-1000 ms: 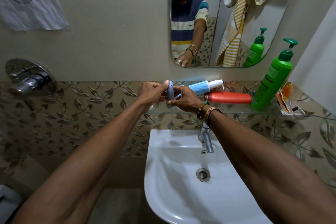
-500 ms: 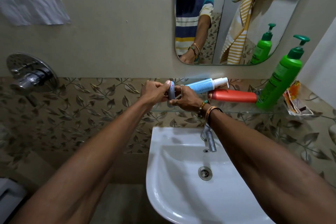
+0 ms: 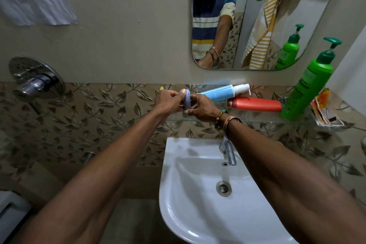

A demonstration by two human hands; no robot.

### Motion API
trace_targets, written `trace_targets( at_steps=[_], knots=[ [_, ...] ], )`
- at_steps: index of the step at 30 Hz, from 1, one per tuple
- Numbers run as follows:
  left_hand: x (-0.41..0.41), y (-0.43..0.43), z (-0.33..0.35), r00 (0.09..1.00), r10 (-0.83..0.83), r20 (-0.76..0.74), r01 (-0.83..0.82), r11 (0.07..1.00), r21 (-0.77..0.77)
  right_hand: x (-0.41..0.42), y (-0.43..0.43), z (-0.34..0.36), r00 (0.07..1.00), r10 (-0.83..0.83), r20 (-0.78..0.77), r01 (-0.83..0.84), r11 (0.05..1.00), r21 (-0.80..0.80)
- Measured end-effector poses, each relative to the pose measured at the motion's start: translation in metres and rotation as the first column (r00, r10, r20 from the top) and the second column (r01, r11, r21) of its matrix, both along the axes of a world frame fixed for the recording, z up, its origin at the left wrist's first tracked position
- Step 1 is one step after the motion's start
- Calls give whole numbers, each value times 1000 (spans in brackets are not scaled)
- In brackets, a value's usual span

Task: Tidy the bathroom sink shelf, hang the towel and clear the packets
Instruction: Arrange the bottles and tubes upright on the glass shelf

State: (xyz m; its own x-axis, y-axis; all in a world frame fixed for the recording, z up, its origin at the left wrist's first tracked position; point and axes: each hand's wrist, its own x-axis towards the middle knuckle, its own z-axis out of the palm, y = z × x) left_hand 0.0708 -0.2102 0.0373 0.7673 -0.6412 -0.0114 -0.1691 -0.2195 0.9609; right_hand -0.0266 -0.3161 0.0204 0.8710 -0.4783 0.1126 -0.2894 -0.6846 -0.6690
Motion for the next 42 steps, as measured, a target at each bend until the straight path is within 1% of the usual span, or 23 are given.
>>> trace_targets(
  at_steps=[3,10,16,21,26,34,38,42],
  knots=[
    [1,0,-1,1000,3,0,-3,1000,6,0,1,0,1000,-10,-5,10,1000,-11],
    [-3,1,0,999,-5,54,5,1000,13,-2,1,0,999,-19,-30,18,1000,-15],
    [-6,3,6,996,10,90,-11,1000,11,-10,-2,4,996,-81,-47,80,996,-34],
    [-7,6,12,990,22,138,-26,999,27,-18,-3,11,990,-140,-31,139,990,-27],
    [-12,8,19,974,56,219,-64,998,28,-28,0,20,986,-166,-5,166,985,-45],
    [-31,8,41,909,203,363,-201,979,-44,-50,-6,34,974,-225,5,225,974,-20],
    [-45,3,53,896,196,399,-162,980,-118,-62,-11,41,966,-258,29,260,964,-61],
    [-59,-8,58,912,145,384,-82,981,-176,-74,-18,46,961,-273,30,275,958,-84]
  ],
)
